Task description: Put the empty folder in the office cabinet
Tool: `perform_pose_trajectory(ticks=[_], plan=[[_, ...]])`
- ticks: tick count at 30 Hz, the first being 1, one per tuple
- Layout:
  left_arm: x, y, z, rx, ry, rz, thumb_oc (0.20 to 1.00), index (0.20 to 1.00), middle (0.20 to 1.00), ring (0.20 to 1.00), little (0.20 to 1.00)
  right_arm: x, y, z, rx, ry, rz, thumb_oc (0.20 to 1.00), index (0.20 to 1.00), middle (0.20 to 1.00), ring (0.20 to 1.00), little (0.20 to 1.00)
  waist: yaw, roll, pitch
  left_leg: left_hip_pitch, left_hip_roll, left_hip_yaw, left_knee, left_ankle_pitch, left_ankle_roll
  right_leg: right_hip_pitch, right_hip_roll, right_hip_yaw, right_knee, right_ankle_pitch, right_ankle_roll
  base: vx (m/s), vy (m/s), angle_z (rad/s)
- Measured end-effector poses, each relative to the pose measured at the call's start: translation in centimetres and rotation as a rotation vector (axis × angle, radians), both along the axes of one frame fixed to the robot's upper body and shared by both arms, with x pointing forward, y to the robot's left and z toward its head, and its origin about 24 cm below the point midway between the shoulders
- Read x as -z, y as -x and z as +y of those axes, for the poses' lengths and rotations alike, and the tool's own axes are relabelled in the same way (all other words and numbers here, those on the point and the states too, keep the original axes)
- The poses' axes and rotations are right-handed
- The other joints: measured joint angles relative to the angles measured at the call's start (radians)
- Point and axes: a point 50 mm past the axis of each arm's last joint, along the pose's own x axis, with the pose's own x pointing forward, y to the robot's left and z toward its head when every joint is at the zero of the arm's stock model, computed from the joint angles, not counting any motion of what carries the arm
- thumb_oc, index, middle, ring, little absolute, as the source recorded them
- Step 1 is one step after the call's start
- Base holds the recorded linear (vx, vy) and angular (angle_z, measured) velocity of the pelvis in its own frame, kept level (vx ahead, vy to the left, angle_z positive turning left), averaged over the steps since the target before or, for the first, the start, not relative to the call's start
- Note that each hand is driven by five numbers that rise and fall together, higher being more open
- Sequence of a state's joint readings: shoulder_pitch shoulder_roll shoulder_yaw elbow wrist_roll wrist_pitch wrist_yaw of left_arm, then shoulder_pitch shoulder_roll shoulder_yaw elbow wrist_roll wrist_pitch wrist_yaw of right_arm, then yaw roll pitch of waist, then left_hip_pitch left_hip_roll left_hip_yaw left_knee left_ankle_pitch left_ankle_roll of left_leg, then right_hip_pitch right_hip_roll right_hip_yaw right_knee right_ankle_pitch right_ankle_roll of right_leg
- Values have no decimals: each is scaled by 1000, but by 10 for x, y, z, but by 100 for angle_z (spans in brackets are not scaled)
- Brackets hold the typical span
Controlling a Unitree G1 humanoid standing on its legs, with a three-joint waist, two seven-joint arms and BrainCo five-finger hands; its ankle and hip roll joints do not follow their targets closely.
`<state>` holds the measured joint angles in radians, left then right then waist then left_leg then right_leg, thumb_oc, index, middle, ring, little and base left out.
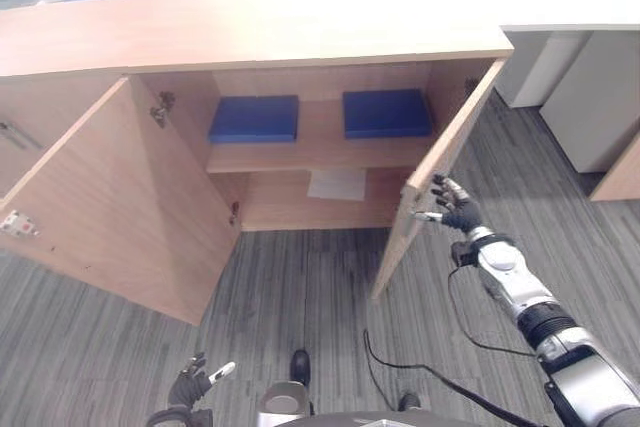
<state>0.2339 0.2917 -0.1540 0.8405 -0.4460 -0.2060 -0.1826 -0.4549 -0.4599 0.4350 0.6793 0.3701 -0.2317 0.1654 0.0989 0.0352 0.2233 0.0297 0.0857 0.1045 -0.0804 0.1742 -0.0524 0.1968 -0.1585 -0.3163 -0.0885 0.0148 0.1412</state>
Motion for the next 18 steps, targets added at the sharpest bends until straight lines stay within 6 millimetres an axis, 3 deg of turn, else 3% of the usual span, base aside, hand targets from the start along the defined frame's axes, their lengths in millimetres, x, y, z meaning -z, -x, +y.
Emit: perform_pose_trajectory(ticks=[6,11,16,18], plan=[[0,-1,3,-31,-36,0,1000,1000,1000,1000,1000,-3,-8,35,-69,-13,-17,1000,1000,1000,1000,1000,61,-4,-13,-6,-3,-22,-6,-5,-5,11,-1,-18,2,-2,-3,16,10,14],[0,2,6,-60,-67,11,1000,1000,1000,1000,1000,-13,-21,48,-73,10,-34,1000,1000,1000,1000,1000,100,-3,-35,-7,-3,-32,-7,-7,-1,16,1,-25,0,-9,-13,-8,2,8],[-1,1,9,-83,-92,-1,1000,1000,1000,1000,1000,-8,-29,34,20,49,13,1000,1000,1000,1000,1000,118,2,-62,-12,-4,-39,-7,-7,-1,17,1,-33,-1,-13,-20,-34,29,8],[-6,-4,20,-154,-130,-40,1000,1000,1000,1000,1000,10,-26,7,142,68,99,1000,1000,1000,1000,1000,122,6,-67,-23,-4,-55,-7,-8,-1,14,-1,-51,-1,-14,-21,-29,35,19]])
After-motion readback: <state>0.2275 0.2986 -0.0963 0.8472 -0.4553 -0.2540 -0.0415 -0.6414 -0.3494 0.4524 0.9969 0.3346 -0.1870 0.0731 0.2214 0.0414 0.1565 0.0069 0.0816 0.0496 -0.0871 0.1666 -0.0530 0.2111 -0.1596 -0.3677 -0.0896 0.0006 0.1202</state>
